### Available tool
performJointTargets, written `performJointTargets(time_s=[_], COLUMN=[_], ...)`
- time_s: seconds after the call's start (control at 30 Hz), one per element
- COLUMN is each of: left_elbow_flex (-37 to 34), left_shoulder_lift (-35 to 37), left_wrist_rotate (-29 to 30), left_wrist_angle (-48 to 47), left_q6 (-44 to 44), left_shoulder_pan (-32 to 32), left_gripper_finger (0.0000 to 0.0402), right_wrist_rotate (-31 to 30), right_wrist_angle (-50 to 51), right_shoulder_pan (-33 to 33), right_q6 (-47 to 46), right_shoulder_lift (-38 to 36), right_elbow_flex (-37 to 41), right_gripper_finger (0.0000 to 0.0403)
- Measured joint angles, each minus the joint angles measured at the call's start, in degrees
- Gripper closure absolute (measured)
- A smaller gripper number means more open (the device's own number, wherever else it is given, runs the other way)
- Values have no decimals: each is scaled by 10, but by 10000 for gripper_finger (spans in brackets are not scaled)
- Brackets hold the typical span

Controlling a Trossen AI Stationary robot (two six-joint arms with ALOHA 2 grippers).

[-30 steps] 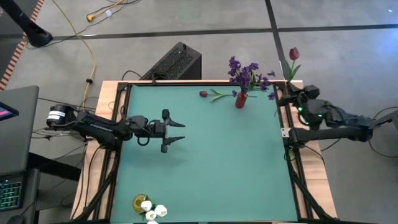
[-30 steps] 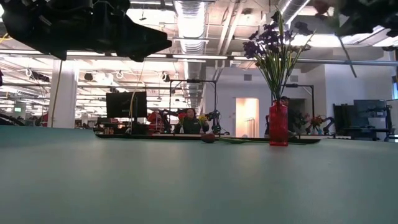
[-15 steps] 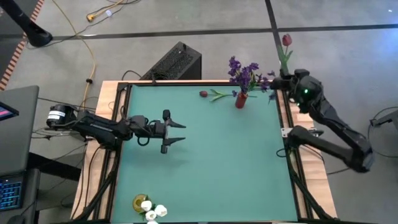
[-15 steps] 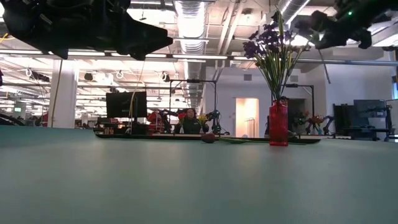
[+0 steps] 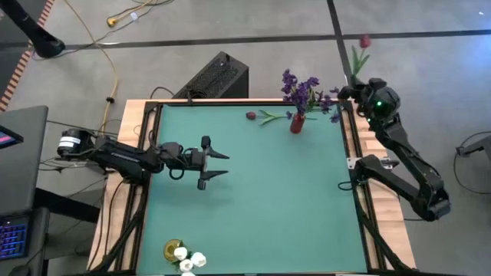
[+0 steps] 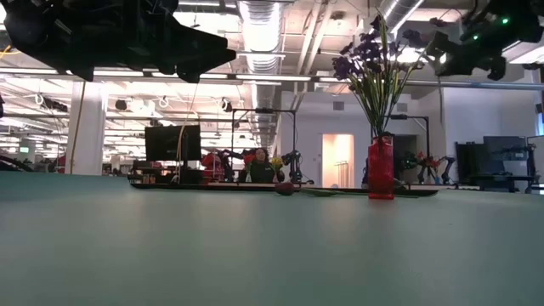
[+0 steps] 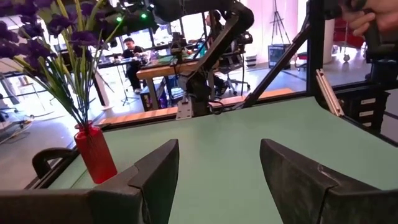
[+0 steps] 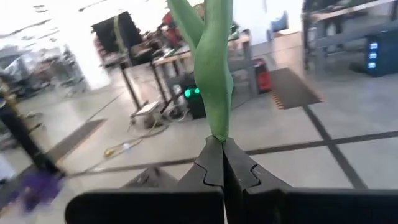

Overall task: Sort flowers into vase by color
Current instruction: Put the red flowers into the red vase

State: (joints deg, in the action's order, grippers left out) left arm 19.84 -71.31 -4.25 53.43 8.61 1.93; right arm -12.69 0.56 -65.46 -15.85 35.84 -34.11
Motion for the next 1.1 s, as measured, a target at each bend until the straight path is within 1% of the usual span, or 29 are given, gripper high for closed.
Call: performJointTargets(time_s=[0.1, 0.23, 0.4, 0.43, 0.57, 0.63, 0.7, 0.87, 0.97, 1.1], left_elbow_flex=[0, 21, 61, 70, 104, 124, 153, 226, 269, 320], left_shoulder_lift=[0, -16, -85, -102, -159, -180, -205, -269, -307, -356], left_wrist_rotate=[0, 2, -13, -16, -8, -3, 0, 2, 6, 6], left_wrist_angle=[1, -3, -5, -4, -6, -2, 2, -53, -64, -67], left_q6=[-5, -13, -7, -2, 15, 10, -3, -11, -21, -58], left_shoulder_pan=[0, 2, 3, 3, 3, 8, 16, 46, 74, 115], left_gripper_finger=[187, 187, 187, 187, 187, 187, 187, 187, 187, 187], right_wrist_rotate=[-4, -60, -143, -152, -162, -157, -158, -157, -144, -142], right_wrist_angle=[-21, -88, -250, -277, -402, -479, -530, -625, -687, -706], right_shoulder_pan=[14, 48, 122, 135, 178, 191, 203, 211, 211, 212], right_q6=[-13, -37, -34, -28, -3, -2, 13, 29, 39, 39], right_shoulder_lift=[-6, -7, -2, 1, 26, 52, 85, 168, 210, 233], right_elbow_flex=[15, 54, 128, 140, 184, 199, 208, 209, 209, 209], right_gripper_finger=[389, 389, 389, 389, 389, 389, 389, 389, 389, 389])
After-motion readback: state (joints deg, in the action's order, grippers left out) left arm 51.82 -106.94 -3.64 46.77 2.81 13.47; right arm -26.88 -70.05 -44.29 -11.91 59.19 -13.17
